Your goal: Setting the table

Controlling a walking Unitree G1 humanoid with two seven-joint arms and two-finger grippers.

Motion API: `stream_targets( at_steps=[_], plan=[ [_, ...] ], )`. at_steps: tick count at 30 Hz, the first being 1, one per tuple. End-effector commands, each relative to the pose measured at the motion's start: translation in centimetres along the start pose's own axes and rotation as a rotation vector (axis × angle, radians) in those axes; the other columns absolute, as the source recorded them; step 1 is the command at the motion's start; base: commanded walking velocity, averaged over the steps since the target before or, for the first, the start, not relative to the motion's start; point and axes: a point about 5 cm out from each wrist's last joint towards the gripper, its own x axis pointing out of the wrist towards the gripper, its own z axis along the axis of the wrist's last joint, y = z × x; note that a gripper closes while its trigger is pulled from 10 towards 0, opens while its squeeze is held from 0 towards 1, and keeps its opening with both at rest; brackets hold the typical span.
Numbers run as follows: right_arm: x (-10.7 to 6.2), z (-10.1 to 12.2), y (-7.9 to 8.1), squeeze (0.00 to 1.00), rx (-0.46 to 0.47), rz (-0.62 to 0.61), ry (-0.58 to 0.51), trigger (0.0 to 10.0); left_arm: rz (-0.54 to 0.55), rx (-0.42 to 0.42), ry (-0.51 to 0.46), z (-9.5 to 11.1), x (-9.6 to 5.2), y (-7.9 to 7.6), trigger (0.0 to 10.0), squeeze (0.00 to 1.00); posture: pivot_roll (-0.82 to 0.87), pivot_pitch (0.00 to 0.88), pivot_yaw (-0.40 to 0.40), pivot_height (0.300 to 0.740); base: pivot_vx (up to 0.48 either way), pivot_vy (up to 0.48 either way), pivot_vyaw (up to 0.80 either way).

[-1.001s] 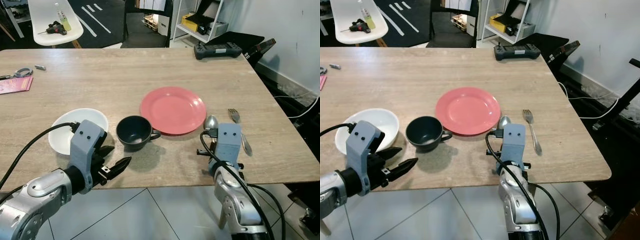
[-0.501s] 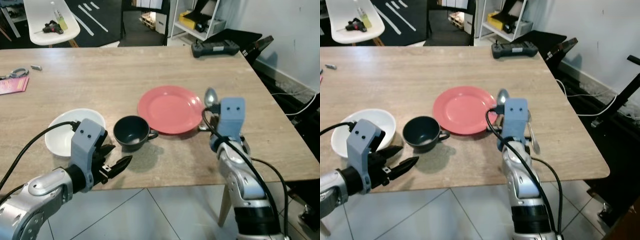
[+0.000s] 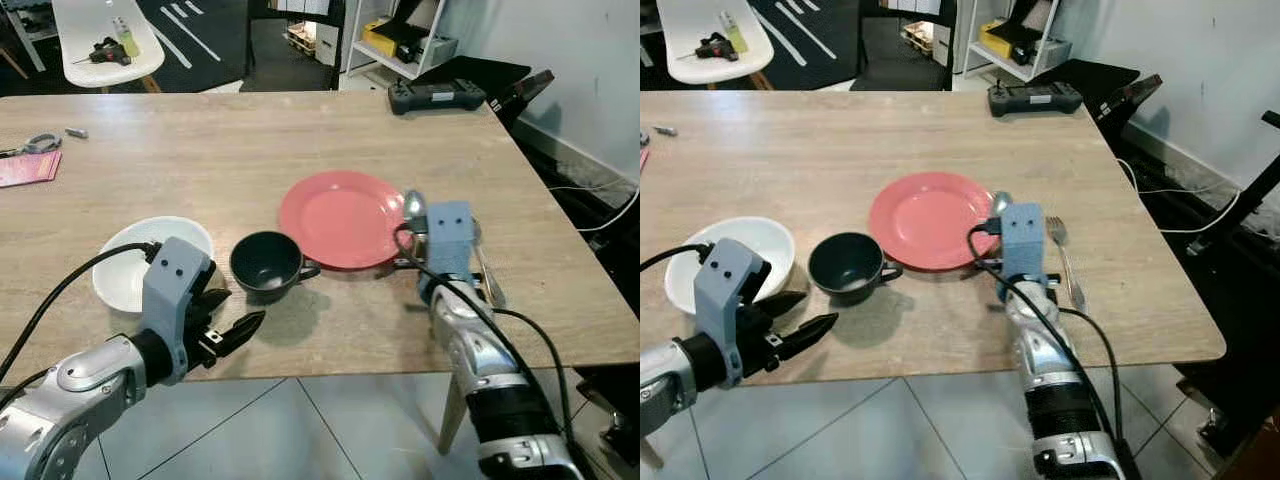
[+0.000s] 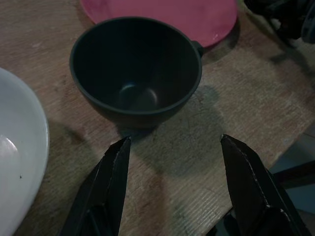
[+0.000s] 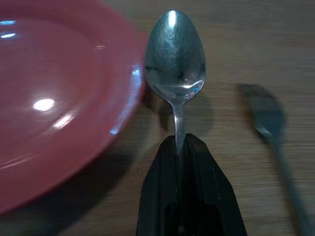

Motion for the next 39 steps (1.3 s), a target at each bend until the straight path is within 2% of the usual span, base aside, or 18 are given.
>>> stream_targets(
  at_steps=[1,3,4,6,13,17,24,33,39],
  plan=[
    [0.2,-0.1,-0.3,0.0,-0.001,0.0,-0.003,10.0,0.004,-0.004,0.018,-0.3,-0.3,0.0,10.0,0.0,0.07,0.079,0.074,0.74,0.0,0.0,0.0],
    [0.2,-0.2,-0.7,0.0,-0.011,0.0,-0.003,10.0,0.003,-0.003,0.018,-0.3,-0.2,0.0,10.0,0.0,0.07,0.079,0.074,0.74,0.0,0.0,0.0],
    [0.1,-0.8,-1.8,0.0,-0.023,-0.022,0.006,10.0,0.002,-0.002,0.017,-0.3,-0.2,0.0,10.0,0.0,0.06,0.076,0.074,0.74,0.0,0.0,0.0],
    [-0.2,-1.1,-2.5,0.0,-0.021,-0.024,0.008,10.0,0.001,-0.001,0.018,-0.3,-0.2,0.0,10.0,0.0,0.06,0.076,0.074,0.74,0.0,0.0,0.0],
    [-2.2,-1.0,-2.9,0.0,-0.034,0.076,-0.01,10.0,-0.003,-0.002,0.024,-0.4,-0.2,0.0,10.0,0.0,0.05,0.084,0.082,0.74,0.0,0.0,0.0],
    [-2.6,-0.8,-3.1,0.0,-0.046,0.097,-0.014,10.0,-0.013,-0.004,0.025,-0.4,0.0,-0.1,10.0,0.0,0.04,0.084,0.087,0.74,0.0,0.0,0.0],
    [-1.7,-0.6,-2.7,0.0,-0.068,0.099,-0.023,10.0,-0.03,-0.003,0.02,-0.3,0.5,-0.1,10.0,0.0,0.03,0.083,0.094,0.74,0.0,0.0,0.0],
    [-0.9,-1.2,-1.9,0.0,-0.086,0.12,0.007,10.0,-0.014,-0.004,0.021,-0.4,0.1,-0.1,10.0,0.0,0.05,0.085,0.085,0.74,0.0,0.0,0.0],
    [-0.5,-2.1,-2.1,0.0,-0.1,0.107,0.031,10.0,-0.002,-0.004,0.023,-0.4,-0.2,0.0,10.0,0.0,0.07,0.086,0.08,0.74,0.0,0.0,0.0]
  ],
)
